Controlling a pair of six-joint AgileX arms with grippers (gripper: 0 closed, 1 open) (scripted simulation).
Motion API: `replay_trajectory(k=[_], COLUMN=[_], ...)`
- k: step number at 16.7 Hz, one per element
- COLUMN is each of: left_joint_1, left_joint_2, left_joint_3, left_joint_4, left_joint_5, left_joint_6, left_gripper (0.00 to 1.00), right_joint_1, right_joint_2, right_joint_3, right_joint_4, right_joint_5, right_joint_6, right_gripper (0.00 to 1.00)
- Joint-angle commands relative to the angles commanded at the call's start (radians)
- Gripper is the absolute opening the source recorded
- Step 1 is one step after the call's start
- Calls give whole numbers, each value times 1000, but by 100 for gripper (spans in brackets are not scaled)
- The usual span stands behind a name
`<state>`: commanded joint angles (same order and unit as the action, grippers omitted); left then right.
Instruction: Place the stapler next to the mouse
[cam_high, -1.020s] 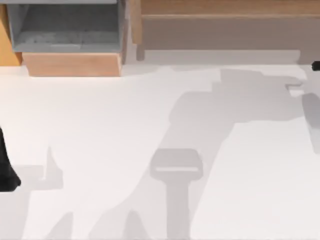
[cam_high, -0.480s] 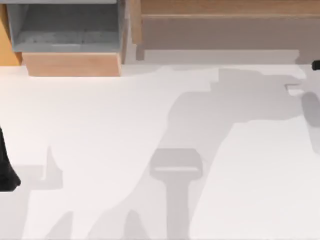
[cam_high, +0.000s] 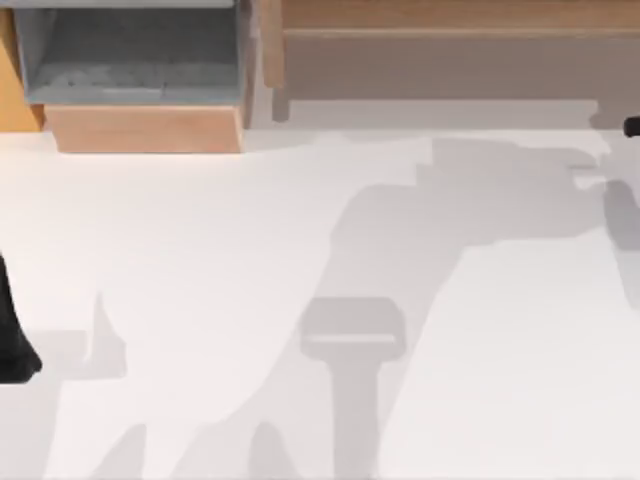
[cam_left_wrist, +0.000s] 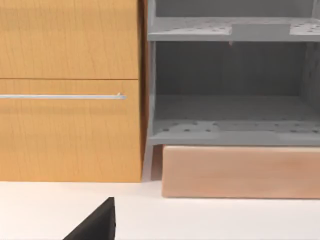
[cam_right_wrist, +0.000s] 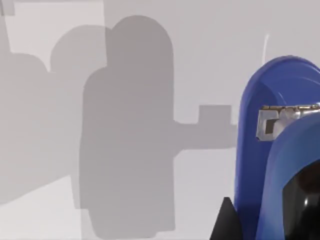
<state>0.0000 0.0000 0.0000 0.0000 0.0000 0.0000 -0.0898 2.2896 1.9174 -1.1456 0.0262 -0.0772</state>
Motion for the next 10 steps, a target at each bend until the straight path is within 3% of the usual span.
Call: replay_trajectory(k=[10], left_joint_1=[0], left_joint_2=[0], left_joint_3=[0], left_joint_4=[0], left_joint_5=[0], left_joint_6=[0], left_gripper=[100], right_joint_1=[-8], right_joint_2=[25], right_joint_3=[-46], right_joint_4=[54], right_joint_5=[-7], right_joint_6=[8], right_gripper=[0])
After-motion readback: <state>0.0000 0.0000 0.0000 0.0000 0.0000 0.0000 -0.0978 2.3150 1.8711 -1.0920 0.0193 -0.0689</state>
